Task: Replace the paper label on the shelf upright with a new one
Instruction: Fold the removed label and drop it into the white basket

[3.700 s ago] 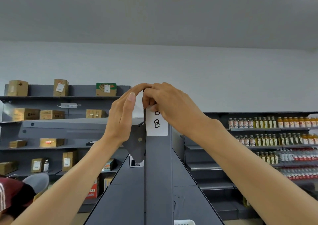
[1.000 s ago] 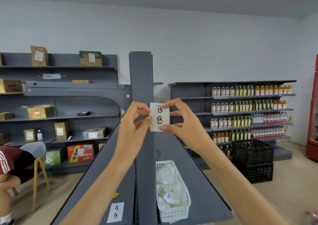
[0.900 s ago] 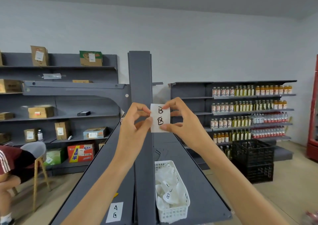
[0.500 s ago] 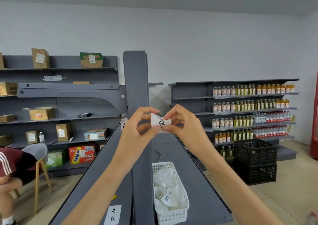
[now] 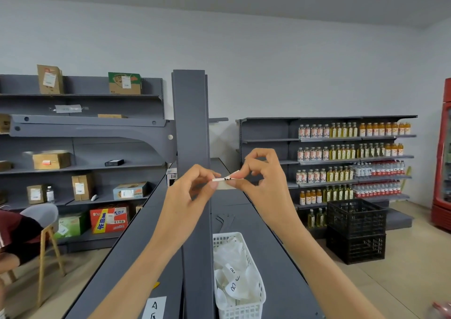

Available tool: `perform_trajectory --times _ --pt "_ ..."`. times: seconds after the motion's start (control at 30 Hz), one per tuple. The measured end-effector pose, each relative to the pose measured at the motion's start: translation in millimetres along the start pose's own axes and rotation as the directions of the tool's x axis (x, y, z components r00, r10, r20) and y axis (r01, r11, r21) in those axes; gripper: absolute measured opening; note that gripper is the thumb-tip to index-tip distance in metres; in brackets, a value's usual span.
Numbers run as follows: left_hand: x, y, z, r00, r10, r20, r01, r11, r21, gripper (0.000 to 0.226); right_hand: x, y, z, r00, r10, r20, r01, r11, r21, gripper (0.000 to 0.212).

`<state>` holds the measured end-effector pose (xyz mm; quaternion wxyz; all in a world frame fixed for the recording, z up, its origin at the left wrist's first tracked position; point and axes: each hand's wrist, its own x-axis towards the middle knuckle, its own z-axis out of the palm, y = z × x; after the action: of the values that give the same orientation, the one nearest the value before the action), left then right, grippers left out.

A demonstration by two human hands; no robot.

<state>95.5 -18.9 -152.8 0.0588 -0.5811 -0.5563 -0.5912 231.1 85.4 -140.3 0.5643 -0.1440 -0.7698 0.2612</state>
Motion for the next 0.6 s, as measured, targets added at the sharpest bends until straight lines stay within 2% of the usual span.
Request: perform_trajectory --times 0.2,0.3,0.4,0.47,0.6 --pt "-2 0 2 0.988 -0.148 0.039 0.153 0.962 -0.228 0.015 0 6 9 0.998 -0.010 0.060 0.005 0.997 0.081 0.027" --pt "-4 1 2 0.988 -0.146 0.055 0.155 0.962 -0.224 0.016 0 9 10 0.996 -0.014 0.093 0.006 0.996 0.088 0.036" --pt "-4 0 2 0.985 -0.165 0.048 0.171 0.957 -0.235 0.015 -1 11 10 0.994 -0.021 0.103 0.011 0.995 0.098 0.031" --pt "-5 1 3 0.981 -0.186 0.051 0.193 0.947 -0.257 0.014 -1 11 10 0.997 -0.022 0.080 0.015 0.996 0.092 0.027" --pt "-7 6 8 0.977 -0.201 0.074 0.214 0.929 -0.301 0.018 -3 13 11 1.000 -0.002 0.014 0.001 0.995 0.102 0.035"
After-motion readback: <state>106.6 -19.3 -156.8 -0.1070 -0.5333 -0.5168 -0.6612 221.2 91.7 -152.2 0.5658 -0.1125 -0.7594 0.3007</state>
